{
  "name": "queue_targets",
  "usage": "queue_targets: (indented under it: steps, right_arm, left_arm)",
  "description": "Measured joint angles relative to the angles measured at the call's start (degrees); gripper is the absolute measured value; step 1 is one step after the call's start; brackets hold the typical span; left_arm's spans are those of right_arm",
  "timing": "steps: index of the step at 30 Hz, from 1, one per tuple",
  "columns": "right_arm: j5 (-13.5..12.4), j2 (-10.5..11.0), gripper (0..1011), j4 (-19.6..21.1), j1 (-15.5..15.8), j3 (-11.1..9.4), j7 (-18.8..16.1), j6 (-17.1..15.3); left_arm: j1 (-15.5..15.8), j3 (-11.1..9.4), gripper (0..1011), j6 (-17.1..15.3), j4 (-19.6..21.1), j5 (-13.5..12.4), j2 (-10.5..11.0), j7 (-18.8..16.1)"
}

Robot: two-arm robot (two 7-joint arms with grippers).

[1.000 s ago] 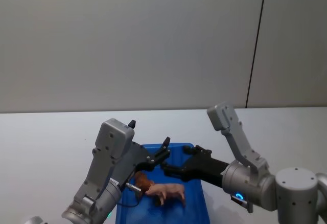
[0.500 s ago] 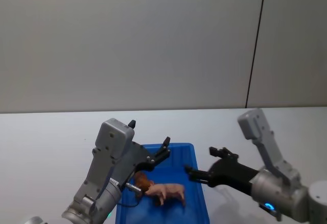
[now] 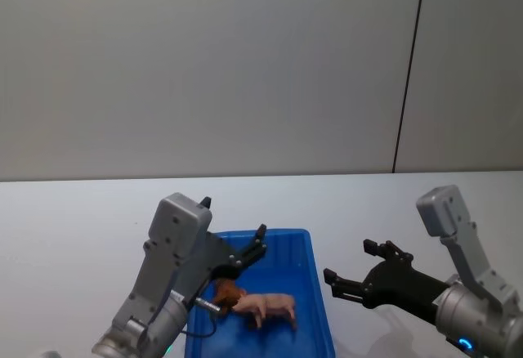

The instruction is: Pick up the two dolls from the table and place them into the box.

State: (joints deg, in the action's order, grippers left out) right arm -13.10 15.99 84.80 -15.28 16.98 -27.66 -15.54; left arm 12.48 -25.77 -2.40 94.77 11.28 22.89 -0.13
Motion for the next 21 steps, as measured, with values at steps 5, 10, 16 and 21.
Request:
queue_targets:
  steps: [5,10,16,21]
  right_arm:
    - [-0.1,0.5,1001,0.5,0.5,-0.3,0.0,0.4]
    - [-0.3,1.0,1001,0.9,0.9,-0.5,-0.1,0.7]
    - [-0.3,1.3,1001,1.1,1.2,-0.6,-0.1,0.9]
    - [-0.3,1.5,1001,1.3,1.4,-0.7,-0.1,1.0]
  left_arm:
    - [-1.9,0.4,1003,-1.8,2.1,0.9,1.5,-2.2]
    - [-4.9,1.2,1003,-3.4,4.8,3.3,3.9,-5.0]
    - [-8.0,2.1,1003,-4.5,7.1,6.2,6.6,-7.7]
    - [-11.0,3.0,1003,-4.8,8.7,9.0,9.2,-9.9]
